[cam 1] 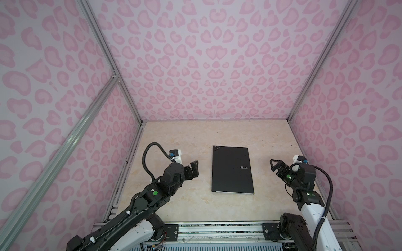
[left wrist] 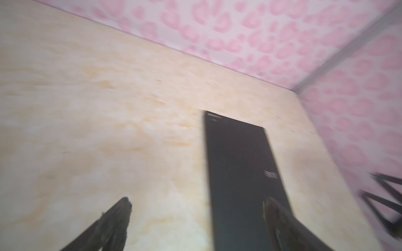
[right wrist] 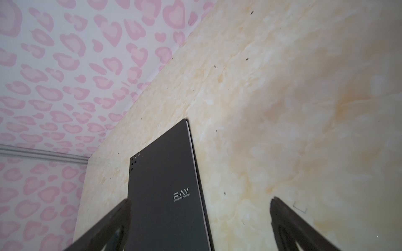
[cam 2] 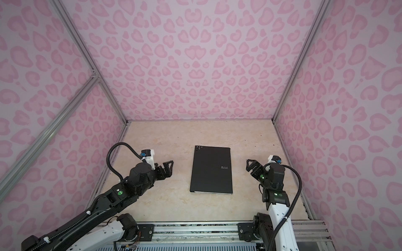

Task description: Put the files into the folder

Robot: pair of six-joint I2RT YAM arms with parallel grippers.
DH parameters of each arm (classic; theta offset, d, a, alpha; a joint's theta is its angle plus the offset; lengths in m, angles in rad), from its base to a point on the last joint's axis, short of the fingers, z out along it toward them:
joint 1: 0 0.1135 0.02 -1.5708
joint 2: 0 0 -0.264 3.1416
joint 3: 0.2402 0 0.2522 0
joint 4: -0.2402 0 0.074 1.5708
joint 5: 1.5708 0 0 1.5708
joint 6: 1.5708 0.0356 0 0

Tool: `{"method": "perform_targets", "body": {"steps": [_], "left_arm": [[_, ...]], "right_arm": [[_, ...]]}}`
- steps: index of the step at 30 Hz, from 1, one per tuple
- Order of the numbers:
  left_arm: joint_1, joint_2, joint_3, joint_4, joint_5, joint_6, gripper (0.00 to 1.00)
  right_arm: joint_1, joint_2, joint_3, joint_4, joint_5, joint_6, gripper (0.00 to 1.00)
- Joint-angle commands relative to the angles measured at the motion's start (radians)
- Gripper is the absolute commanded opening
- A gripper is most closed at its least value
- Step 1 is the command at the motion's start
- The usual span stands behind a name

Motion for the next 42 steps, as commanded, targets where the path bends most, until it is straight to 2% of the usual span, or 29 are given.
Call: {"method": "perform_targets", "body": {"steps": [1, 3, 6, 9, 12, 15, 18, 19, 21, 22, 27, 28, 29, 30, 32, 33, 34, 35, 37, 38, 39, 41, 42], "left_arm": [[0.100, -0.037, -0.061, -0.088, -0.380, 0.009, 0.97], [0.177, -0.047, -0.120, 0.009, -0.427, 0.027, 0.97], [0.291, -0.014, -0.179, 0.149, -0.443, 0.086, 0.97], [0.424, 0.091, -0.181, 0.255, -0.377, 0.142, 0.97], [0.520, 0.193, -0.176, 0.399, -0.240, 0.249, 0.97], [0.550, 0.267, -0.266, 0.703, -0.127, 0.384, 0.97], [0.574, 0.384, -0.295, 0.888, -0.076, 0.451, 0.97], [0.576, 0.402, -0.282, 0.890, -0.047, 0.459, 0.97], [0.583, 0.431, -0.321, 1.063, 0.070, 0.502, 0.97], [0.582, 0.438, -0.339, 1.118, 0.098, 0.515, 0.97], [0.591, 0.474, -0.375, 1.252, 0.047, 0.547, 0.97], [0.602, 0.503, -0.402, 1.336, 0.054, 0.549, 0.97], [0.618, 0.566, -0.428, 1.449, 0.029, 0.529, 0.97], [0.640, 0.605, -0.435, 1.525, 0.059, 0.519, 0.96], [0.647, 0.568, -0.401, 1.392, 0.103, 0.518, 0.97], [0.654, 0.601, -0.408, 1.458, 0.130, 0.525, 0.96], [0.665, 0.601, -0.401, 1.432, 0.188, 0.528, 0.97], [0.681, 0.621, -0.387, 1.411, 0.215, 0.519, 0.97], [0.699, 0.699, -0.367, 1.474, 0.252, 0.522, 0.97], [0.700, 0.667, -0.323, 1.328, 0.264, 0.521, 0.97], [0.698, 0.696, -0.317, 1.372, 0.265, 0.529, 0.97], [0.690, 0.692, -0.273, 1.271, 0.253, 0.533, 0.96], [0.683, 0.708, -0.274, 1.306, 0.237, 0.539, 0.97]], "right_arm": [[0.059, 0.043, 0.002, 0.140, 0.322, -0.042, 0.98], [0.092, 0.105, -0.039, 0.313, 0.392, -0.133, 0.98], [0.095, 0.216, -0.046, 0.438, 0.464, -0.226, 0.98], [0.095, 0.333, -0.020, 0.475, 0.481, -0.326, 0.98], [0.086, 0.463, -0.006, 0.527, 0.512, -0.348, 0.98], [0.089, 0.536, -0.034, 0.659, 0.543, -0.373, 0.98], [0.088, 0.633, -0.082, 0.873, 0.557, -0.386, 0.99], [0.088, 0.663, -0.086, 0.925, 0.544, -0.402, 0.99], [0.083, 0.663, -0.062, 0.900, 0.485, -0.450, 0.99], [0.085, 0.655, -0.056, 0.873, 0.492, -0.461, 0.99], [0.089, 0.739, -0.175, 1.227, 0.430, -0.536, 0.99], [0.090, 0.752, -0.185, 1.256, 0.394, -0.556, 0.99], [0.100, 0.780, -0.185, 1.276, 0.386, -0.565, 0.99], [0.109, 0.832, -0.182, 1.328, 0.405, -0.572, 0.99], [0.131, 0.875, -0.173, 1.387, 0.426, -0.595, 1.00], [0.137, 0.843, -0.144, 1.283, 0.428, -0.601, 0.99], [0.138, 0.821, -0.116, 1.188, 0.432, -0.597, 1.00], [0.139, 0.842, -0.099, 1.187, 0.438, -0.597, 0.99], [0.159, 0.862, -0.108, 1.234, 0.478, -0.607, 1.00], [0.160, 0.866, -0.107, 1.238, 0.480, -0.607, 0.99], [0.160, 0.861, -0.104, 1.227, 0.480, -0.606, 1.00], [0.160, 0.848, -0.087, 1.174, 0.477, -0.608, 1.00], [0.160, 0.840, -0.075, 1.139, 0.475, -0.609, 1.00]]}}
